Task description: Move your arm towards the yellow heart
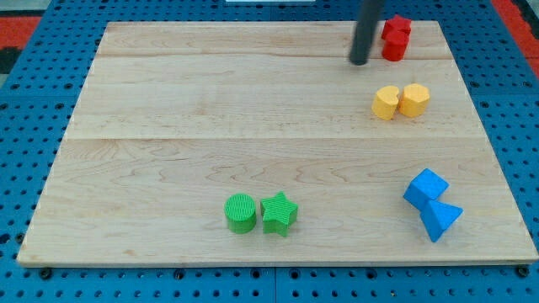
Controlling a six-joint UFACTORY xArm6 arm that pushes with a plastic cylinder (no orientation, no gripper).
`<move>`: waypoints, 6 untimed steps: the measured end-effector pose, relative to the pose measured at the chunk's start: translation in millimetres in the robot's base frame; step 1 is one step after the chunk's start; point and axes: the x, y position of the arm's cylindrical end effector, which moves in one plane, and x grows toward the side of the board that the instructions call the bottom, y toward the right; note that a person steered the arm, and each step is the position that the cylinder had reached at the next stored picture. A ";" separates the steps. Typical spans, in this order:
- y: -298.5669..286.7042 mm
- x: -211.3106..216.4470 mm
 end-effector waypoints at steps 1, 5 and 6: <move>-53.3 51.2; 28.2 135.6; 37.5 99.1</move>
